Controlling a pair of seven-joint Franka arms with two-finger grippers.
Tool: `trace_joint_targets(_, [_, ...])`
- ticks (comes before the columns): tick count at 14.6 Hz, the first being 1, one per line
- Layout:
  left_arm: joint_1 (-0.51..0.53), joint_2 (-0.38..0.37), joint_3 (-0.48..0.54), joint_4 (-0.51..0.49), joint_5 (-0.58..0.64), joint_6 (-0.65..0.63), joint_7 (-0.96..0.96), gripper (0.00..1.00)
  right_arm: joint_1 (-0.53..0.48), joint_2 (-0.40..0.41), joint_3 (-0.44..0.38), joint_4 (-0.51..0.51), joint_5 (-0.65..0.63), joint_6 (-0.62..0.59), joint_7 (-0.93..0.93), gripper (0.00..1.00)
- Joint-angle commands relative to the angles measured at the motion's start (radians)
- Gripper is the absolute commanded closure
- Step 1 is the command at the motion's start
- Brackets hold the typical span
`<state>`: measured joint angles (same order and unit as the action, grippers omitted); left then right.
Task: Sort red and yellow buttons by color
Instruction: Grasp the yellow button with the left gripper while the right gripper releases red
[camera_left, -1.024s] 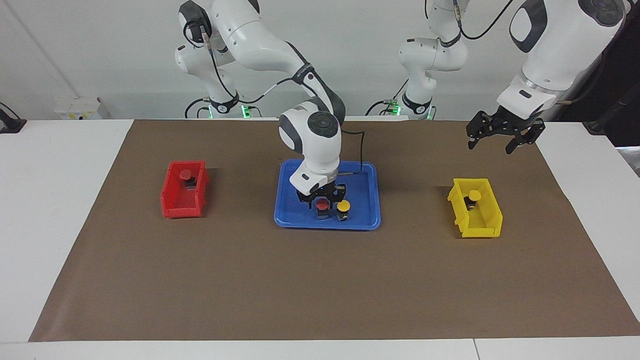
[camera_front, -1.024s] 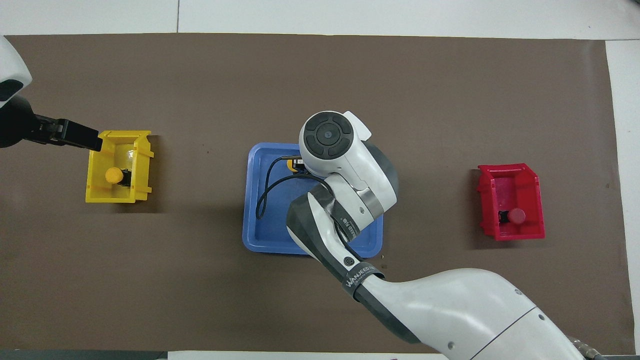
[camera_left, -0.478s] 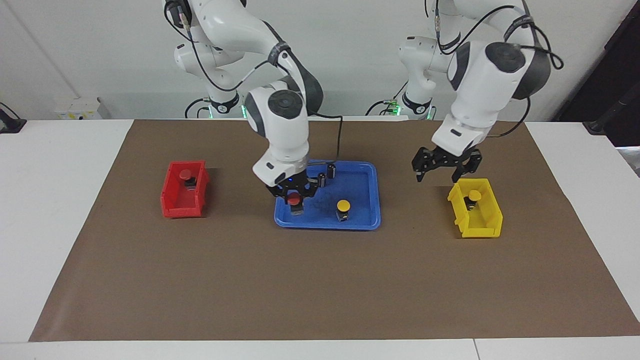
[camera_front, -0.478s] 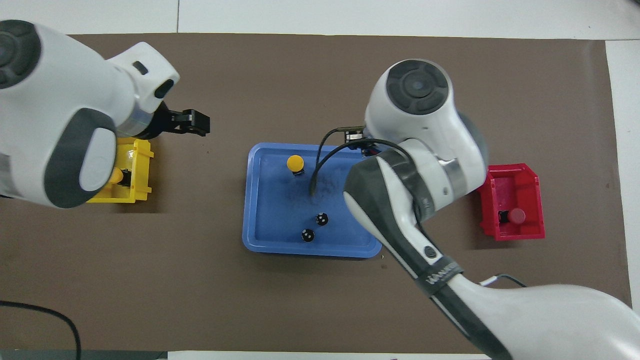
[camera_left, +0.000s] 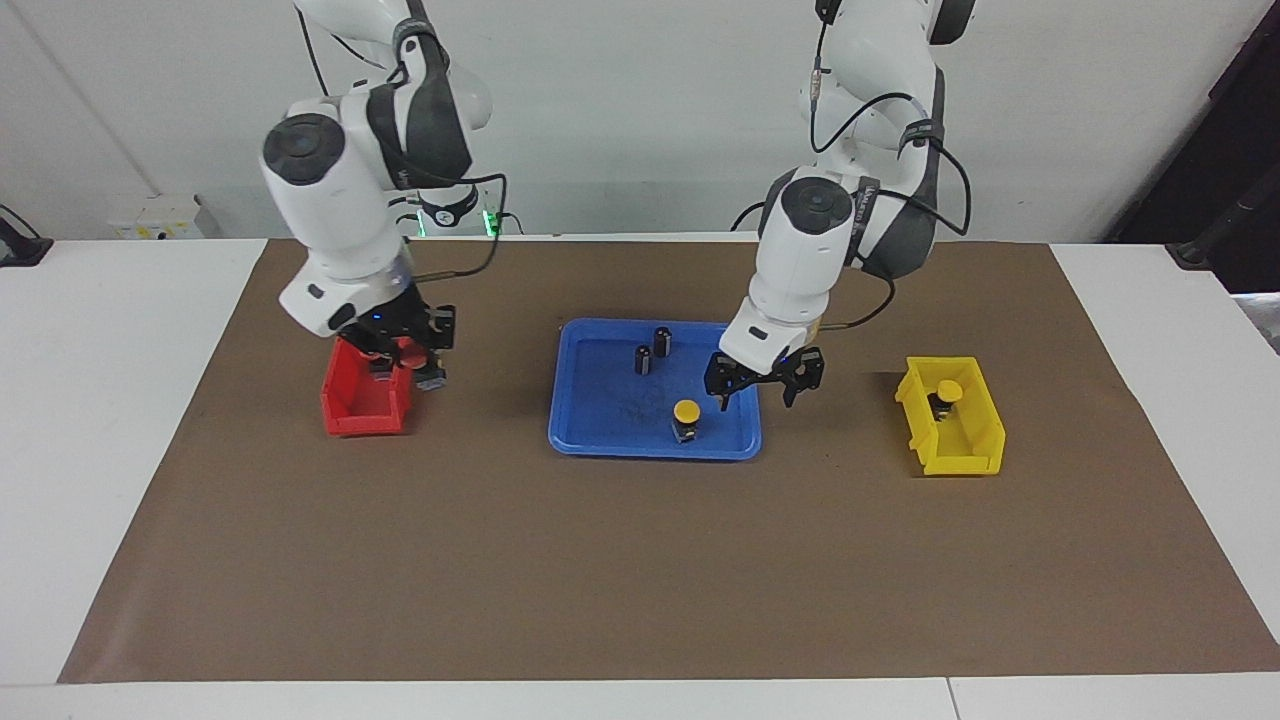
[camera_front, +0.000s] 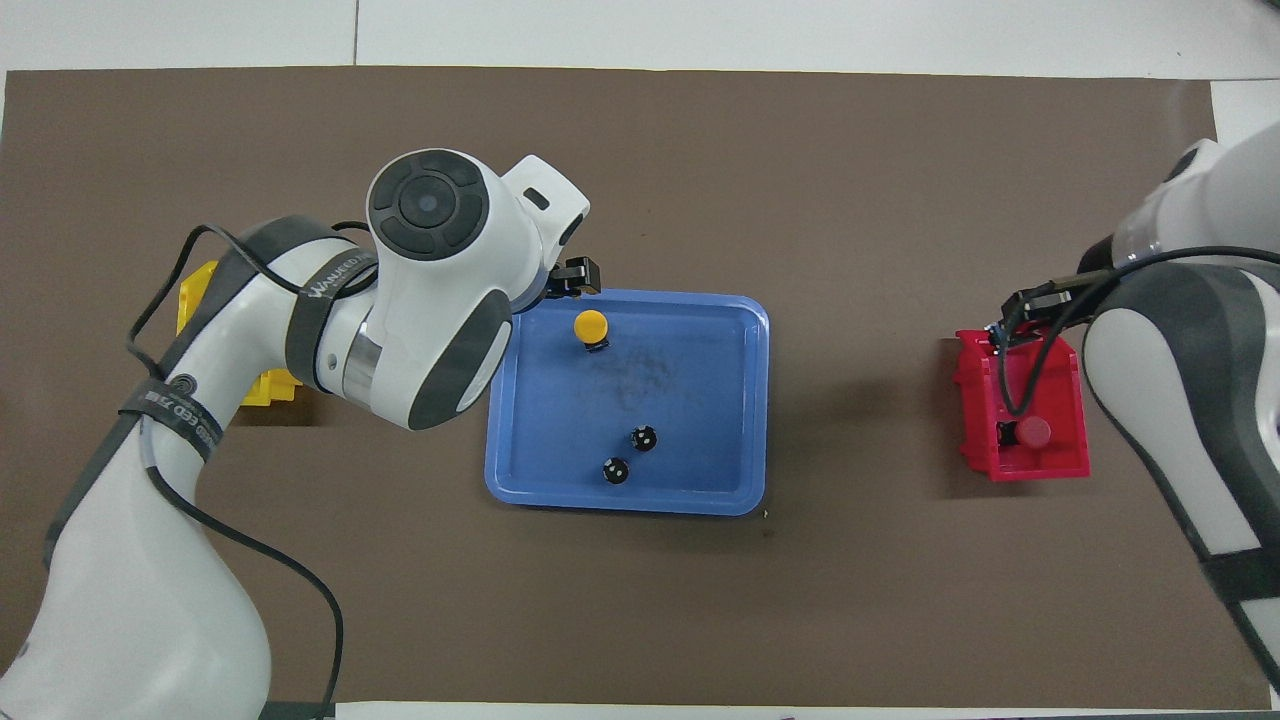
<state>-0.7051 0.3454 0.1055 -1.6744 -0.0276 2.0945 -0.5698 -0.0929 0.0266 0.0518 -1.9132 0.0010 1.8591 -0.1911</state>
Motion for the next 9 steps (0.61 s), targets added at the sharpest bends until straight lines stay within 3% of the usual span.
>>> trace_joint_targets(1, [-0.047, 0.043, 0.014, 0.01, 0.014, 0.045, -0.053, 0.0, -0.071, -0.065, 0.016, -0.144, 0.019, 0.104, -0.099, 0.79])
trace_joint_targets(9, [-0.059, 0.067, 0.013, -0.018, 0.011, 0.085, -0.07, 0.01, -0.073, -0.096, 0.016, -0.325, 0.019, 0.304, -0.1, 0.79])
